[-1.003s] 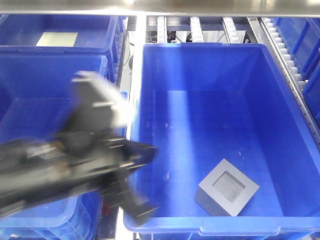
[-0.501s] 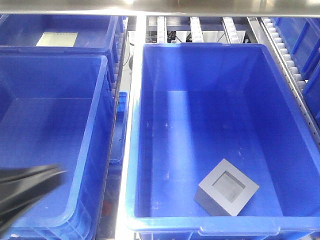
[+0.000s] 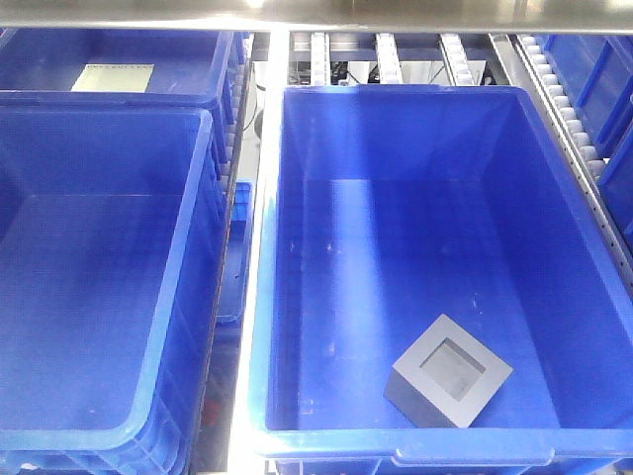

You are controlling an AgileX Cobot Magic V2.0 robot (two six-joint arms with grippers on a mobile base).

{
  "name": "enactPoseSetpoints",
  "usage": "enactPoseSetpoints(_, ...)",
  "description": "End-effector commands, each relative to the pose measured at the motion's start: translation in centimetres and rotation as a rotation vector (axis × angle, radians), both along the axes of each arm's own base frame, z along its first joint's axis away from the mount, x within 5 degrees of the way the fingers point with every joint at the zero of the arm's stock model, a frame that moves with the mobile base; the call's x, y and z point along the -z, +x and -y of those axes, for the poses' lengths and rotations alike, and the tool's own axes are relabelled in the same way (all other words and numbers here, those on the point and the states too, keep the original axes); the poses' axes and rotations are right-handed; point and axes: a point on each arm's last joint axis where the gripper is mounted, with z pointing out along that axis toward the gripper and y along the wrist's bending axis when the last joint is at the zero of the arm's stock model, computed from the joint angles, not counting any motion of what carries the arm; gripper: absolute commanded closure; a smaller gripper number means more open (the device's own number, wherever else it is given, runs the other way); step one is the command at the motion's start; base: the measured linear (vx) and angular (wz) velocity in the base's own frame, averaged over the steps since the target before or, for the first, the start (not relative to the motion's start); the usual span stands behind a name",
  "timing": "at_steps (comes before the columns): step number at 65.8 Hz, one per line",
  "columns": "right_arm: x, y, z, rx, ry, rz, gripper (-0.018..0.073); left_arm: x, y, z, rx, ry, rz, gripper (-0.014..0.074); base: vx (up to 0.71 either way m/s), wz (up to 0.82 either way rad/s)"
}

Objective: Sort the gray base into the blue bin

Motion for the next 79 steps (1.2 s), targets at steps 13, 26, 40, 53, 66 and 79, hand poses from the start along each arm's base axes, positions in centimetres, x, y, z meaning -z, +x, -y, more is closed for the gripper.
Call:
enactPoseSetpoints(13,-0.43,0.19,0.03,0.002,-0.018,0.044,0.0564,-1.3,-0.05,0.03,0.007,-0.071,0.046,0.0603,0.0,0.0)
enactPoseSetpoints(26,-0.43,0.19,0.03,0.002,-0.018,0.044,0.0564,-1.3,-0.05,0.03,0.007,-0.07,0.047,0.0603,0.0,0.0)
enactPoseSetpoints(40,-0.43,0.19,0.03,0.002,-0.018,0.044,0.0564,-1.3,-0.05,0.03,0.007,-0.07,0.047,0.0603,0.0,0.0)
enactPoseSetpoints(53,-0.43,0.19,0.03,0.002,-0.018,0.044,0.0564,-1.24,-0.09,0.03,0.009,-0.063,0.047,0.0603,0.0,0.0)
enactPoseSetpoints(66,-0.43,0.19,0.03,0.002,-0.018,0.044,0.0564,-1.24,-0.28,0.18,0.035,-0.049,0.064,0.0603,0.0,0.0)
enactPoseSetpoints(79,-0.43,0.19,0.03,0.002,-0.018,0.044,0.0564,-0.94,-0.22,0.25,0.035,-0.045,0.061,0.0603,0.0,0.0)
